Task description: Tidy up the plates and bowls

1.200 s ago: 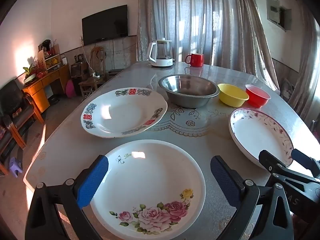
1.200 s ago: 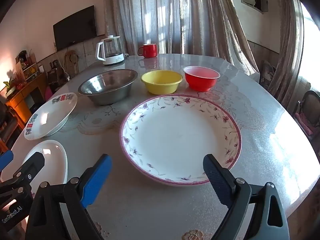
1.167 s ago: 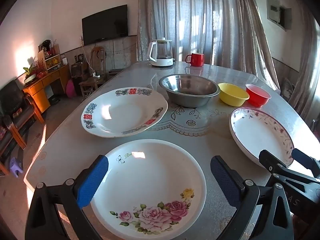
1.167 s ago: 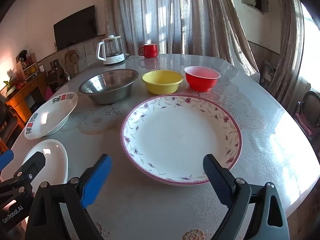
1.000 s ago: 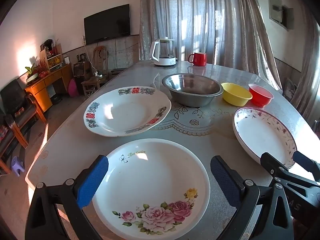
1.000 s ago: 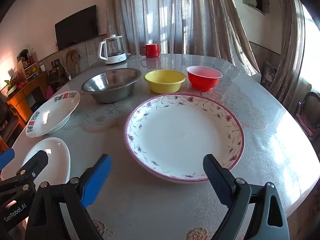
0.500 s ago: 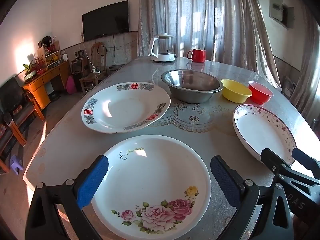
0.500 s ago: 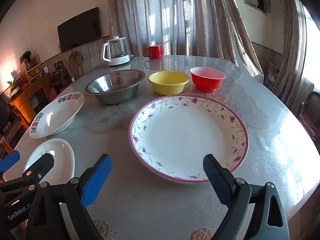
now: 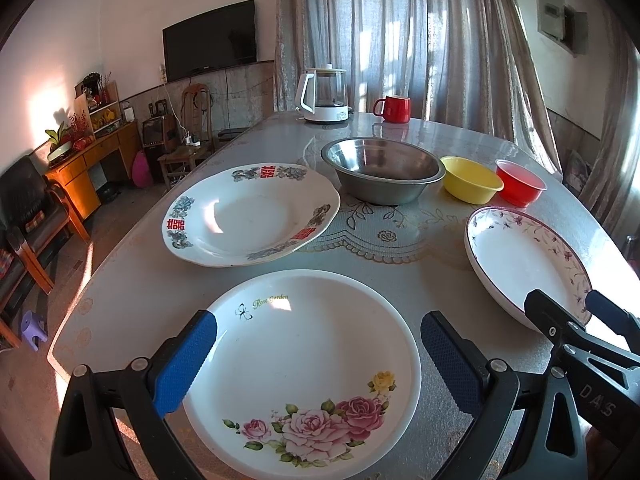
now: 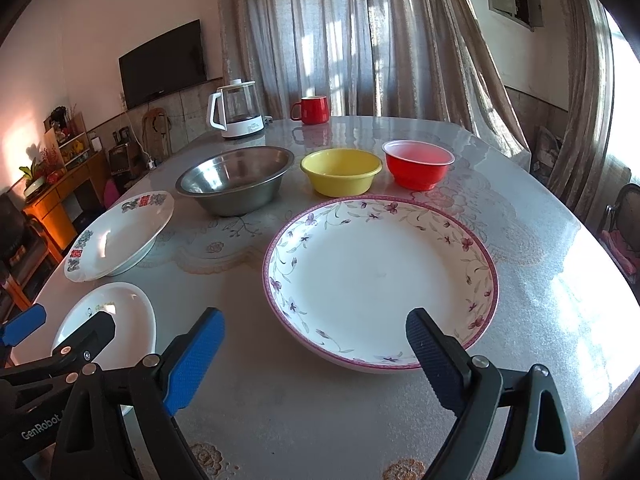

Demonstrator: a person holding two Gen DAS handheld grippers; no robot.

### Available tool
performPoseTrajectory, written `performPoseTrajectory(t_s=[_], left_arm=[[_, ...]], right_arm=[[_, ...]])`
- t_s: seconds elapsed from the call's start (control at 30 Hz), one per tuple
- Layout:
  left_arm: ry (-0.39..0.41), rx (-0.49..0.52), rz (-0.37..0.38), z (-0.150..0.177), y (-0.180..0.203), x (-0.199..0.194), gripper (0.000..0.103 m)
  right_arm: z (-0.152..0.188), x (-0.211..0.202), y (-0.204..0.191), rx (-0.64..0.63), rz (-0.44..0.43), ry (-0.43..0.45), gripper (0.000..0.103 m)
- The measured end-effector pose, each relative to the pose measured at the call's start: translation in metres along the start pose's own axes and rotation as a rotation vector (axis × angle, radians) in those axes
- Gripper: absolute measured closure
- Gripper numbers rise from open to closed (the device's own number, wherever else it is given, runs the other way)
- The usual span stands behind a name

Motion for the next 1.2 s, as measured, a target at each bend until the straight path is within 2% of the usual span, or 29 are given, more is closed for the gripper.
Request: performPoseTrajectory(t_s=[1.2], left_arm=[[-0.002, 0.017, 0.013, -0.0023, 0.0043, -0.0018, 0.0]], right_arm=[[-0.002, -0.0004, 0.006, 0.021, -0.015, -0.006, 0.009]])
Point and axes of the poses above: each gripper's, at about its wrist camera, not at the fingertips, and x roughly the way its jaws point, y to its right, z to its underside, the point moved 4 cm from there along x, roughly the way its jaws point, and after that the axes turned 13 degrees about x, right-handed, at the moved point
